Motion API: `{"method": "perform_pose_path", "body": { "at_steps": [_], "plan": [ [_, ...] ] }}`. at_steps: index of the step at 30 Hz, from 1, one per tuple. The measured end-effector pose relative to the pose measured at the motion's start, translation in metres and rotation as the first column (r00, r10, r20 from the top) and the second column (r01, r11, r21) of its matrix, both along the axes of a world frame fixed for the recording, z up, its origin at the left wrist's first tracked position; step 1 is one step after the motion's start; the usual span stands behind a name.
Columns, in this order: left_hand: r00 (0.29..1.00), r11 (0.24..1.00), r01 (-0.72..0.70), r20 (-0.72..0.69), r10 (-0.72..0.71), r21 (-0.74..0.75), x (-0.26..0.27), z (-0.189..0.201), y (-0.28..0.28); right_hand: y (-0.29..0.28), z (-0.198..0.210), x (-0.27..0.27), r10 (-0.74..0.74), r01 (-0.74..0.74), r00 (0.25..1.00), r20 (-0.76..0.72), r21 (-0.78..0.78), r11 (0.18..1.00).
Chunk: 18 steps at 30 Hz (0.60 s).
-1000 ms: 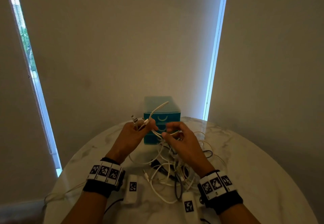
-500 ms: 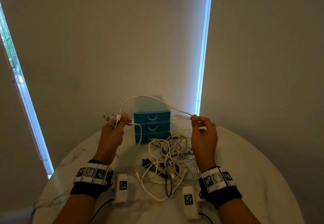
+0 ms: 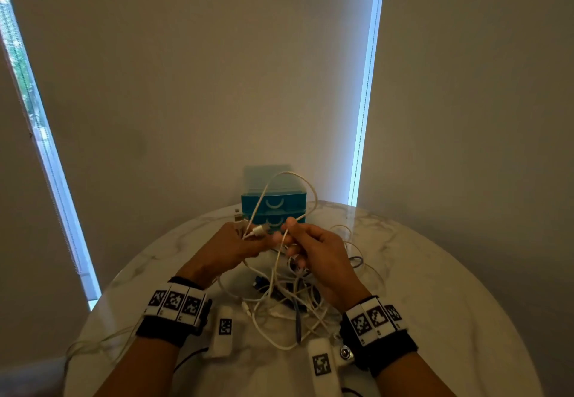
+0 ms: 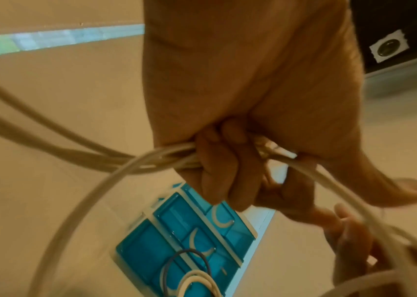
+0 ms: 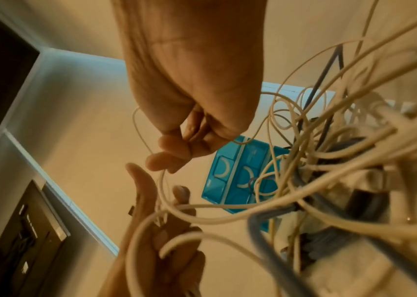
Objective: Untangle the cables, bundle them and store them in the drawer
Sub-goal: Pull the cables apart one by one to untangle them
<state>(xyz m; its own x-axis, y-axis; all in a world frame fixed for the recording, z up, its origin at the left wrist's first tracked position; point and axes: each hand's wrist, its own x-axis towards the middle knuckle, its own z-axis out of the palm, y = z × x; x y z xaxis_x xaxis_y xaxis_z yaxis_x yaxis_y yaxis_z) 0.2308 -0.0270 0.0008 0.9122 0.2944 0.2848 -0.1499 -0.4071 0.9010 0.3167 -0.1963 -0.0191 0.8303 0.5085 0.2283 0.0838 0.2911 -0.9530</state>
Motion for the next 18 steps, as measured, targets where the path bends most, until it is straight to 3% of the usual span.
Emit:
{"method": "perform_pose_path", "body": {
  "at_steps": [4,7,10,13,18],
  "plan": [
    [0.986,0.988,0.120,-0.127,-0.108,0.093,-0.004,-0.004,0.002,-0.005,0.004,0.004,-0.108,0.110,0.994,-0.027,0.058,0.992],
    [0.994,0.994,0.103,-0.038,-0.102,0.026,-0.005,0.001,0.000,-0.006,0.001,0.009,-0.122,0.123,0.992,-0.030,0.042,0.991],
    [0.994,0.964,-0.045,0.085,0.069,-0.261,0.002,-0.003,0.013,-0.008,0.000,0.014,-0.067,0.067,0.998,-0.003,-0.051,0.996],
    [0.974,0.855,-0.066,0.154,0.168,-0.514,0.004,-0.004,0.027,-0.009,0.002,0.017,-0.039,0.040,0.999,0.011,-0.129,0.991],
    [0.952,0.681,-0.009,0.201,0.229,-0.733,0.005,-0.005,0.042,-0.016,0.002,0.032,0.001,0.065,0.950,-0.313,0.199,0.978]
  ]
}}
